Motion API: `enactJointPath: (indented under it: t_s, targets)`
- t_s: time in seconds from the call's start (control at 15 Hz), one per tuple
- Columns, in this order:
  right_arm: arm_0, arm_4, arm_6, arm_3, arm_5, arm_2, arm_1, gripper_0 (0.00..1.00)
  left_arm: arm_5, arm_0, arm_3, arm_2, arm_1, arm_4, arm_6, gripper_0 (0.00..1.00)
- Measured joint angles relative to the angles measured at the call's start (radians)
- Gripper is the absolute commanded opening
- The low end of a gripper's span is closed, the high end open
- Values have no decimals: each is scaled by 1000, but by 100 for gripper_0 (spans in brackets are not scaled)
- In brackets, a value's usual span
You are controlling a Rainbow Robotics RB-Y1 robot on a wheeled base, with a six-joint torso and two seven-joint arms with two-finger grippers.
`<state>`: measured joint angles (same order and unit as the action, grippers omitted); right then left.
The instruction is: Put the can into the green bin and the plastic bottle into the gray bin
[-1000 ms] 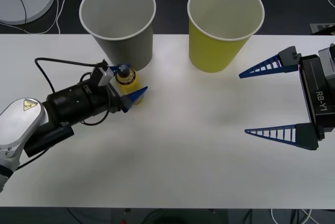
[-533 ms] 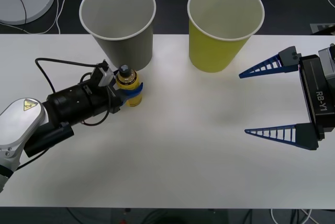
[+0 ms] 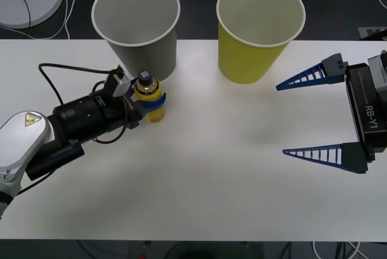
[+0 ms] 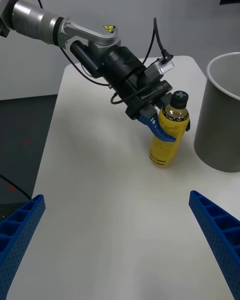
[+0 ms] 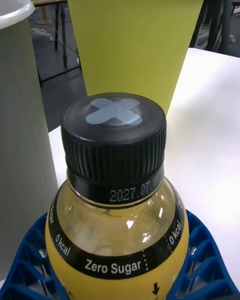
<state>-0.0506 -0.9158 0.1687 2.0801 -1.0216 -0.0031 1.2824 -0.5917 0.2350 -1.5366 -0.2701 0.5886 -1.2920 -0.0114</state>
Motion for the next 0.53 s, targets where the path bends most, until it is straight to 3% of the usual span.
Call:
enactJointPath:
  t_s: [0.53]
  targets:
    - [0, 0, 0, 0, 0, 0, 0, 100, -2, 0, -65, -1, 46, -28, -72, 0]
